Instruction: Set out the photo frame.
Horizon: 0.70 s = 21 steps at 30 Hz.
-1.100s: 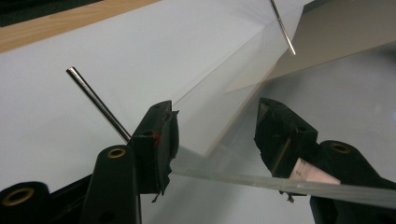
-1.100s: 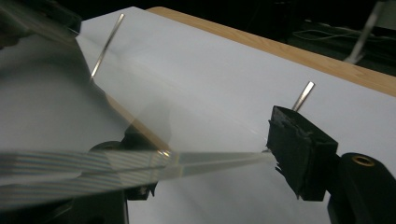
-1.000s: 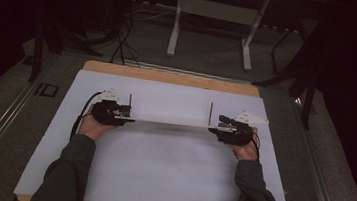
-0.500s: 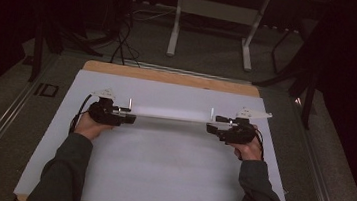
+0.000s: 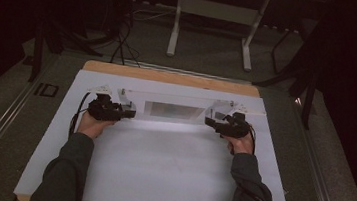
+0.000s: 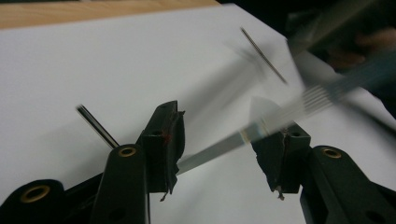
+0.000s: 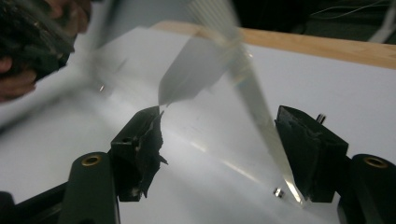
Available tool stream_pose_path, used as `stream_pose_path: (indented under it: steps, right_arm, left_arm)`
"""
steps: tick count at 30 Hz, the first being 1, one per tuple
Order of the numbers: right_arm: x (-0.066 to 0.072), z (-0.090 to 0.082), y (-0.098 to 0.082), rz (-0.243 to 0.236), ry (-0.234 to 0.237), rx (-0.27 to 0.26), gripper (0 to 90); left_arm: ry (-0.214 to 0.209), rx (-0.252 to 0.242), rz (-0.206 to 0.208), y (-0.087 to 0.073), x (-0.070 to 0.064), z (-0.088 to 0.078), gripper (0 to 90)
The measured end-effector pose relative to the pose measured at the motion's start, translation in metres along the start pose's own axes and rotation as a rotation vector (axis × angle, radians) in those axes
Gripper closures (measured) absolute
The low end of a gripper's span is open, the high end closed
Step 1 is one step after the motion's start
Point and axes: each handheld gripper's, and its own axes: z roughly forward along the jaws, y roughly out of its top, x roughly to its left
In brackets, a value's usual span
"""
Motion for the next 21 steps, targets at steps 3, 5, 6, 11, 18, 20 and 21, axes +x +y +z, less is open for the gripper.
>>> stream_pose_path:
  steps: [3, 5, 6, 11, 18, 20, 21]
  right_arm:
    - [0.003, 0.000, 0.003, 0.033, -0.043, -0.007, 32.5]
    - [0.005, -0.003, 0.006, 0.056, -0.069, -0.002, 34.6]
    - [0.005, -0.003, 0.006, 0.056, -0.069, -0.002, 34.6]
    - [0.016, -0.012, 0.012, 0.054, -0.100, 0.003, 36.9]
    - [0.025, -0.025, 0.012, 0.123, -0.130, -0.023, 49.9]
    - [0.025, -0.025, 0.012, 0.123, -0.130, -0.023, 49.9]
    - [0.029, -0.027, 0.009, 0.112, -0.126, -0.025, 48.7]
  left_arm:
    - [0.020, -0.009, -0.015, 0.002, 0.001, 0.001, 51.6]
    - [0.027, -0.010, -0.027, 0.003, 0.000, 0.001, 51.9]
    - [0.027, -0.010, -0.027, 0.003, 0.000, 0.001, 51.9]
    - [0.043, -0.011, -0.030, 0.003, -0.002, 0.000, 51.6]
    - [0.042, -0.016, -0.081, 0.001, -0.003, -0.003, 55.9]
    - [0.038, -0.017, -0.084, 0.000, -0.004, -0.003, 55.5]
    - [0.036, -0.020, -0.081, -0.002, -0.006, -0.005, 55.5]
